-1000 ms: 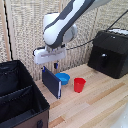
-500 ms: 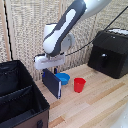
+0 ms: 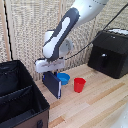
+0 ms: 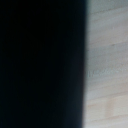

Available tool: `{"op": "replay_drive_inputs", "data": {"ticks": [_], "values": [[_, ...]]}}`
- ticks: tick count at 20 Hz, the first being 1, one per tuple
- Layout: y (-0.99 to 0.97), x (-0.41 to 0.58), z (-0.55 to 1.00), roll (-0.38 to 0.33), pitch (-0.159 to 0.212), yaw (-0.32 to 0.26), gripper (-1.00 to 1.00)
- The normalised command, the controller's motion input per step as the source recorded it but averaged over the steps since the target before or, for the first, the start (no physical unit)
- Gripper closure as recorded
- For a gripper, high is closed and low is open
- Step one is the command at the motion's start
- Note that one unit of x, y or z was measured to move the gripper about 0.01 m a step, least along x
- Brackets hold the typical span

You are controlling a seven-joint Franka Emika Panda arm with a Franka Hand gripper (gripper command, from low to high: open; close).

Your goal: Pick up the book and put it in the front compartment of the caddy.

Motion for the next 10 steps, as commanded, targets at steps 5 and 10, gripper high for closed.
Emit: {"op": "replay_drive_inputs", "data": {"ticks": [5,10], "values": [[0.01,0.149,0.0,0.0,0.041,0.01,1.0],[0.04,0.063,0.06,0.0,0.036,0.003,1.0]]}}
